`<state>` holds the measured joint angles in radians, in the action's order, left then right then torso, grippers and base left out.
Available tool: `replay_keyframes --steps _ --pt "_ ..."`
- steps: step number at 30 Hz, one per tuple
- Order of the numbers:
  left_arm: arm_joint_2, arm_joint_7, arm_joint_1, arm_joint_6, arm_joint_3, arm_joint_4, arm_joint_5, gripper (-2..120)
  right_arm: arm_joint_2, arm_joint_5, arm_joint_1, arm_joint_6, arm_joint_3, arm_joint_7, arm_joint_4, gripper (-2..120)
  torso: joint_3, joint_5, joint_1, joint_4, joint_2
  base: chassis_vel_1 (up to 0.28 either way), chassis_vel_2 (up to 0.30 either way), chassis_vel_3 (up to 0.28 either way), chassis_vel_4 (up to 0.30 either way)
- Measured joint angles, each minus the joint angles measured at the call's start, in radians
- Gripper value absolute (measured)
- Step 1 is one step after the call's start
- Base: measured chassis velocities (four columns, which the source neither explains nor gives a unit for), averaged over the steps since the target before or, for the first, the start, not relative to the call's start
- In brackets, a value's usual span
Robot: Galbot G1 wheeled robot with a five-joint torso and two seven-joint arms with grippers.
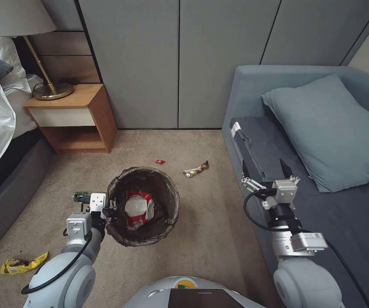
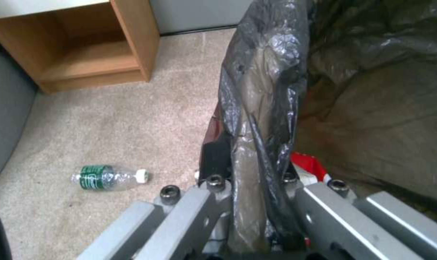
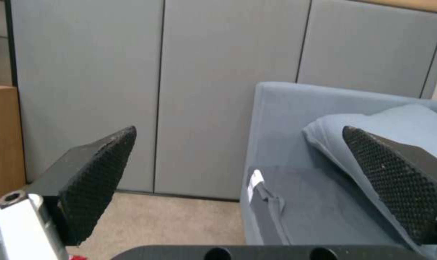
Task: Pick up the trash bin, then pick up the garbage from the floor and place it into the trash bin.
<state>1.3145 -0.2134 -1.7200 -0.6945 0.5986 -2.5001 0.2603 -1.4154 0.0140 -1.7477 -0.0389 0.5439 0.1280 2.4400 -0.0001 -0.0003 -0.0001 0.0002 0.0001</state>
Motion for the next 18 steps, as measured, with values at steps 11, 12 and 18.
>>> replay_keyframes --steps 11,12,18 --pt "0.001 0.001 -0.011 0.002 0.001 0.000 -0.007 3 -0.029 0.035 -0.007 -0.005 -0.022 0.001 -0.002 100 0.000 0.0002 0.000 -0.0001 0.000 0.000 0.000 0.000 0.000" --pt "0.001 0.001 -0.011 0.002 0.001 0.000 -0.007 3 -0.029 0.035 -0.007 -0.005 -0.022 0.001 -0.002 100 0.000 0.0002 0.000 -0.0001 0.000 0.000 0.000 0.000 0.000" --pt "0.002 0.002 -0.013 0.003 0.000 0.000 -0.007 3 -0.028 0.028 -0.007 0.011 -0.024 0.017 -0.011 100 0.000 0.0002 0.000 -0.0003 0.000 0.000 0.000 0.000 0.000"
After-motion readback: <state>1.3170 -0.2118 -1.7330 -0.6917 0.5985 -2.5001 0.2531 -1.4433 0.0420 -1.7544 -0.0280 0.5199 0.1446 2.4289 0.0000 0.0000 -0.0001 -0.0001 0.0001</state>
